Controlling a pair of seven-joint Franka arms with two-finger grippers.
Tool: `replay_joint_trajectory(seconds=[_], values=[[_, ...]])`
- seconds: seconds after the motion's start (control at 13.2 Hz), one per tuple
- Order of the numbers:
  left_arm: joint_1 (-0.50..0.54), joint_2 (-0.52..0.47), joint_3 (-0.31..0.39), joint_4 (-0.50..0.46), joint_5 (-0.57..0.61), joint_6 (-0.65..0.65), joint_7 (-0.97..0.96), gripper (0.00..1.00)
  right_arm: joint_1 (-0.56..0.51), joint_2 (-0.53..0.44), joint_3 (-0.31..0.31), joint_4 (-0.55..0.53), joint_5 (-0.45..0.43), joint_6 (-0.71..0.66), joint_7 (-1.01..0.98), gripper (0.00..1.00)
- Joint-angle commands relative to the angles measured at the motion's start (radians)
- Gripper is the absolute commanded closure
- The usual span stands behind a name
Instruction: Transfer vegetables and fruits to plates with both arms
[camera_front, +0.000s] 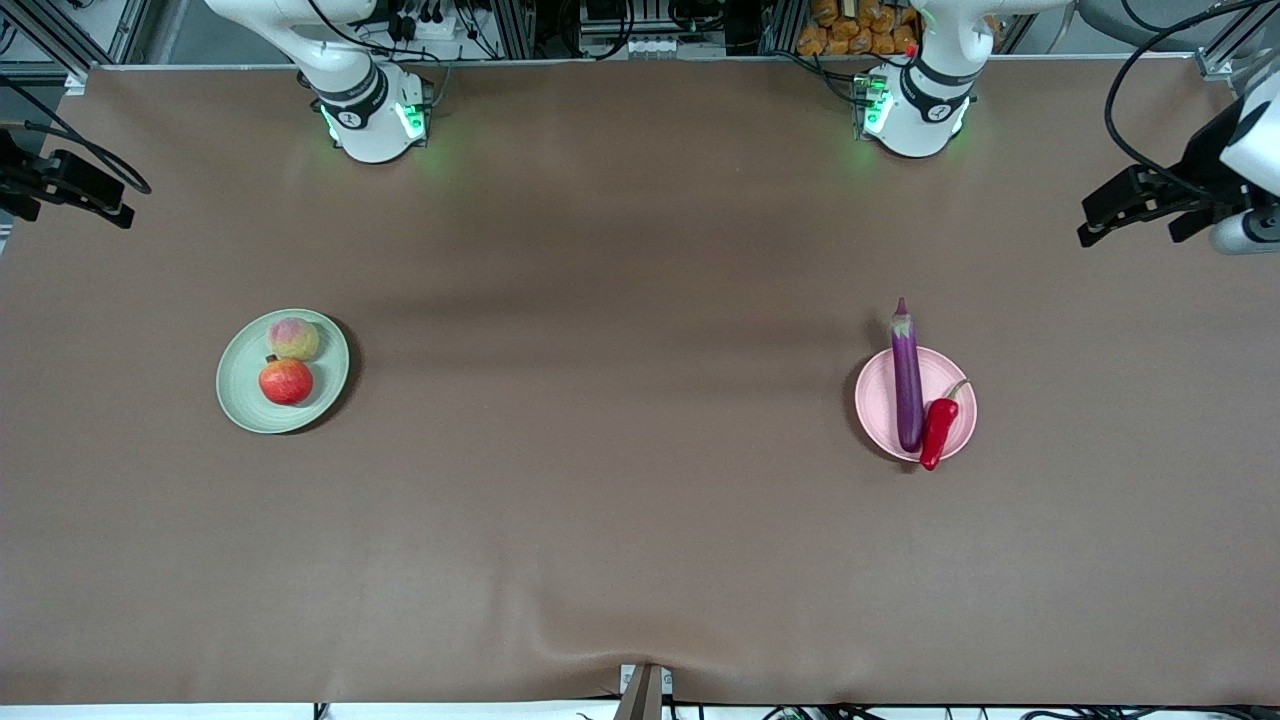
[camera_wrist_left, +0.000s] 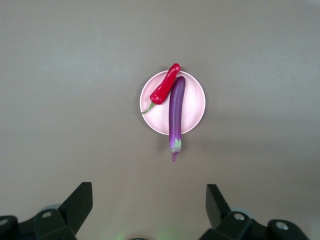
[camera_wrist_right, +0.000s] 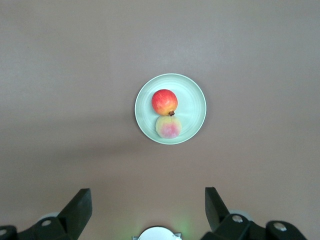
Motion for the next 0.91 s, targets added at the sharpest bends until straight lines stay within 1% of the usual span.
replay_joint_trajectory(seconds=[0.0,0.15,0.83], values=[[0.006,-0.002,-0.004,0.018,0.047,-0.025,0.034,0.00,-0.018,-0.004,-0.004,-0.010,0.028,0.041,-0.028,0.00],[0.008,-0.005,-0.004,0.017,0.045,-0.044,0.069,0.00,-0.006,-0.003,-0.003,0.004,0.037,0.043,-0.028,0.00],[0.008,0.004,0.002,0.040,0.041,-0.044,0.052,0.00,0.002,0.000,0.003,-0.004,0.040,0.049,-0.028,0.00]])
